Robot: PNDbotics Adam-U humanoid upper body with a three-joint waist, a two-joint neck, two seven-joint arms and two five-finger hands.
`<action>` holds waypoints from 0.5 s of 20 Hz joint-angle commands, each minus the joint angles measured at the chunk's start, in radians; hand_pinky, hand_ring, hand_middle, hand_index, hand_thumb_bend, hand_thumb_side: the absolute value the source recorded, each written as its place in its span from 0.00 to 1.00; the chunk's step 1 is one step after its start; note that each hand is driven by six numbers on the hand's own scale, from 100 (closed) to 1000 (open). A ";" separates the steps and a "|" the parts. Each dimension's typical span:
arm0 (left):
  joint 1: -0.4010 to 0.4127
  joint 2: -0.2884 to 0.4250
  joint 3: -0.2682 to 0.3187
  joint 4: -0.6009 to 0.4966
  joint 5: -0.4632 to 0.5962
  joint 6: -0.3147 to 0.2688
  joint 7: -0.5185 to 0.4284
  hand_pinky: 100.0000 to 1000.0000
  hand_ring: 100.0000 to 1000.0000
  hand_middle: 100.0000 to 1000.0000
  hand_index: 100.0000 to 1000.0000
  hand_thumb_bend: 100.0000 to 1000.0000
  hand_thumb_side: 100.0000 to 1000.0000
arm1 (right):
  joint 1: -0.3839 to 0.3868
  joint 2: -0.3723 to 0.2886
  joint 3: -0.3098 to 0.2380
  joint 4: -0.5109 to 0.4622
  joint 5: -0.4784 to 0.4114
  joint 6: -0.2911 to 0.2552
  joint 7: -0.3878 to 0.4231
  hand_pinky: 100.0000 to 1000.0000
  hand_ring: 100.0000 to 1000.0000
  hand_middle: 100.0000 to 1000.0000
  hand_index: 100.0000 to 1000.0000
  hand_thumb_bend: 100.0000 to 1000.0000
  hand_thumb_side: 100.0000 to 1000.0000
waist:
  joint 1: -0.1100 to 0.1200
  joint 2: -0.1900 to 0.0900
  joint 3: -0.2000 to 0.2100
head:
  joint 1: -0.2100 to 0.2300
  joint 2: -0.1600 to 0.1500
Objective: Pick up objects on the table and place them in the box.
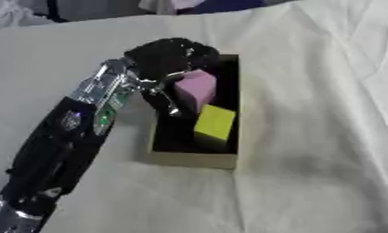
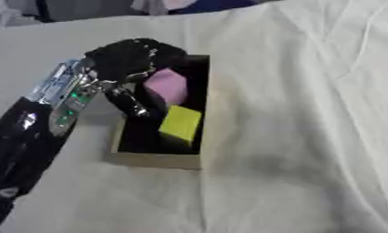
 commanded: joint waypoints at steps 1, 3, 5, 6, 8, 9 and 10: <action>-0.015 0.016 0.016 -0.036 0.006 0.001 0.001 0.88 0.95 0.93 0.99 0.66 0.24 | -0.003 -0.018 -0.003 -0.011 0.000 -0.005 -0.001 0.79 0.79 0.51 0.79 0.00 0.74 | -0.009 -0.020 0.003 | -0.003 0.011; -0.015 0.018 0.020 -0.053 0.020 0.008 0.004 0.88 0.95 0.94 0.99 0.65 0.25 | -0.002 -0.018 -0.004 -0.011 0.000 -0.006 -0.001 0.79 0.79 0.51 0.79 0.00 0.74 | -0.010 -0.021 0.006 | -0.003 0.013; -0.015 0.021 0.027 -0.075 0.043 0.016 0.013 0.86 0.94 0.93 0.99 0.57 0.24 | -0.001 -0.018 -0.004 -0.011 0.000 -0.007 -0.002 0.79 0.79 0.51 0.79 0.00 0.74 | -0.013 -0.021 0.008 | -0.005 0.013; -0.014 0.023 0.031 -0.087 0.056 0.021 0.020 0.85 0.93 0.92 0.98 0.51 0.23 | -0.001 -0.018 -0.004 -0.011 0.000 -0.008 -0.002 0.79 0.79 0.52 0.79 0.00 0.74 | -0.015 -0.022 0.010 | -0.007 0.012; -0.011 0.026 0.042 -0.114 0.084 0.034 0.034 0.83 0.92 0.90 0.97 0.37 0.25 | 0.000 -0.018 -0.005 -0.011 0.000 -0.011 -0.004 0.79 0.79 0.52 0.79 0.00 0.73 | -0.018 -0.023 0.012 | -0.010 0.011; -0.006 0.027 0.052 -0.135 0.100 0.044 0.046 0.82 0.91 0.90 0.97 0.32 0.28 | 0.000 -0.018 -0.007 -0.011 -0.001 -0.013 -0.006 0.79 0.79 0.52 0.79 0.00 0.73 | -0.019 -0.023 0.013 | -0.012 0.010; 0.002 0.025 0.064 -0.157 0.115 0.055 0.059 0.78 0.89 0.87 0.96 0.16 0.36 | 0.001 -0.018 -0.009 -0.011 -0.001 -0.015 -0.008 0.79 0.79 0.52 0.79 0.00 0.73 | -0.021 -0.024 0.014 | -0.015 0.010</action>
